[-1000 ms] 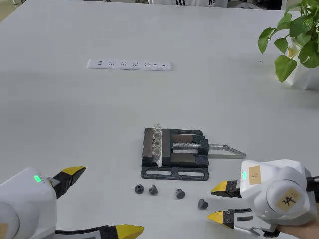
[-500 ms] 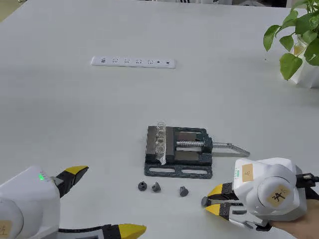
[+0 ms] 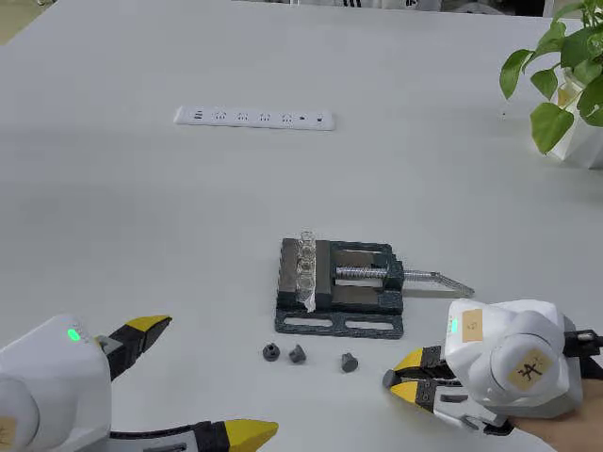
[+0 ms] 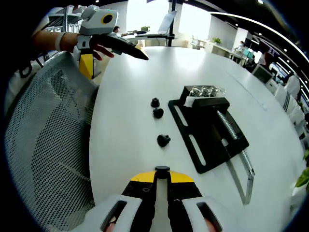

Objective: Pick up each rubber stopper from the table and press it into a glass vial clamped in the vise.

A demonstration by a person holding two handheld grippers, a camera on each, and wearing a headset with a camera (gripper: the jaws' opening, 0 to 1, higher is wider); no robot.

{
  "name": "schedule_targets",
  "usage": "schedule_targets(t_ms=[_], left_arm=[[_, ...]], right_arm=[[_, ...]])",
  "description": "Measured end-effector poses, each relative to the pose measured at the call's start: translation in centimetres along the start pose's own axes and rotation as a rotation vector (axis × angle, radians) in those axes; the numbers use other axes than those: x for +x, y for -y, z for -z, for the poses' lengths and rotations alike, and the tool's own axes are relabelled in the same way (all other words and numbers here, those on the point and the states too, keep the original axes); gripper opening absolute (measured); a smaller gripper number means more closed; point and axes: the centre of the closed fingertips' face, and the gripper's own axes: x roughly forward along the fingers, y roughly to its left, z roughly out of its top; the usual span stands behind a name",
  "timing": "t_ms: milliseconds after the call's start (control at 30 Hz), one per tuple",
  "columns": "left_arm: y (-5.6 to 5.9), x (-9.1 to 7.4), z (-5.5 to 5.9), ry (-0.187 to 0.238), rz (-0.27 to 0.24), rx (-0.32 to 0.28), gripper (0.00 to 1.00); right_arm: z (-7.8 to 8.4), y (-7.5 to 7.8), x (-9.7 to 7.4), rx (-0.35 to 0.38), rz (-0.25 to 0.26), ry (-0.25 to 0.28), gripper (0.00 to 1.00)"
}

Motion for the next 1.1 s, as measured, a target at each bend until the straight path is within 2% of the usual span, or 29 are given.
schedule_targets(t_ms=[100, 167, 267, 300, 367, 400, 467, 600, 733, 800, 867, 900, 967, 1033, 1067, 1100], left_arm=[[0.3, 0.0, -0.3, 0.000, 0.010, -0.003, 0.97], [0.5, 0.1, -0.5, 0.004, 0.024, -0.006, 0.97], [1.3, 0.5, -0.8, -0.004, 0.065, -0.016, 0.99], [1.9, 0.8, -1.1, -0.009, 0.091, -0.031, 0.99], [2.5, 1.1, -1.2, -0.012, 0.120, -0.049, 0.99], [3.2, 1.2, -1.3, -0.014, 0.161, -0.085, 0.99], [3.9, 1.4, -1.8, -0.002, 0.198, -0.131, 0.99], [5.1, 1.6, -2.9, 0.015, 0.299, -0.276, 0.99], [6.5, 1.5, -4.4, 0.041, 0.418, -0.439, 0.99], [7.0, 1.5, -4.8, 0.048, 0.472, -0.496, 0.99], [7.4, 1.5, -5.2, 0.049, 0.504, -0.539, 0.99], [8.0, 1.4, -5.5, 0.051, 0.543, -0.576, 0.99], [8.7, 1.2, -6.3, 0.065, 0.595, -0.638, 0.94], [8.7, 1.2, -6.9, 0.083, 0.614, -0.690, 0.86], [8.6, 1.2, -7.5, 0.114, 0.623, -0.719, 0.85], [8.6, 1.2, -7.9, 0.125, 0.627, -0.744, 0.82]], right_arm=[[-0.6, 0.3, -0.6, 0.003, 0.014, 0.023, 0.03], [-1.5, 0.5, -1.4, -0.007, 0.031, 0.054, 0.03], [-2.8, 0.7, -2.4, -0.016, 0.048, 0.097, 0.03], [-3.3, 0.7, -2.8, -0.020, 0.051, 0.112, 0.03], [-4.4, 0.5, -3.4, -0.007, 0.047, 0.155, 0.03], [-5.0, 0.5, -3.9, -0.007, 0.050, 0.173, 0.03], [-5.6, 0.4, -4.4, -0.015, 0.056, 0.189, 0.03], [-7.7, 0.0, -5.6, -0.012, 0.050, 0.267, 0.03], [-9.0, -0.4, -6.4, 0.003, 0.039, 0.320, 0.03], [-9.5, -0.6, -6.7, 0.009, 0.033, 0.342, 0.03], [-9.9, -0.8, -6.9, 0.010, 0.025, 0.362, 0.03], [-10.2, -1.0, -7.0, 0.009, 0.020, 0.376, 0.03], [-10.7, -1.3, -7.3, 0.013, 0.009, 0.402, 0.03], [-11.1, -1.4, -7.5, 0.013, 0.009, 0.421, 0.02], [-11.4, -1.7, -7.7, 0.012, 0.000, 0.434, 0.02], [-11.6, -1.8, -7.9, 0.008, 0.001, 0.443, 0.02]])
